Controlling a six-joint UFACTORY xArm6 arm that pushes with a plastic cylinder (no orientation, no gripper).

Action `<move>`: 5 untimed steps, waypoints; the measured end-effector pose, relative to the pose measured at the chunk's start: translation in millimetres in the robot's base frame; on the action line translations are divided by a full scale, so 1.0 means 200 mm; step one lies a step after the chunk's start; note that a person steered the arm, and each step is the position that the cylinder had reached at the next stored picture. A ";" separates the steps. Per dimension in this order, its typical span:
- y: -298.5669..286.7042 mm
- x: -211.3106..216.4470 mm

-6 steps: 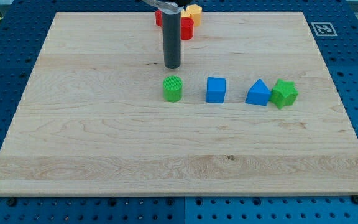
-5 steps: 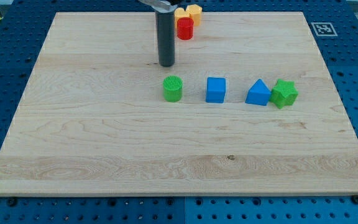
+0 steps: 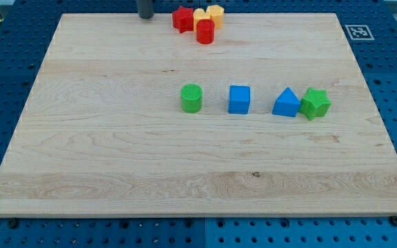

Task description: Push the red star into the yellow heart

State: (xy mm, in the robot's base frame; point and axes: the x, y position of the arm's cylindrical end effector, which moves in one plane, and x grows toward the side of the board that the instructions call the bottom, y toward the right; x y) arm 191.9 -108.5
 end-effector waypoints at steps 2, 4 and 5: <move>0.38 0.01; 0.48 0.08; 0.61 0.08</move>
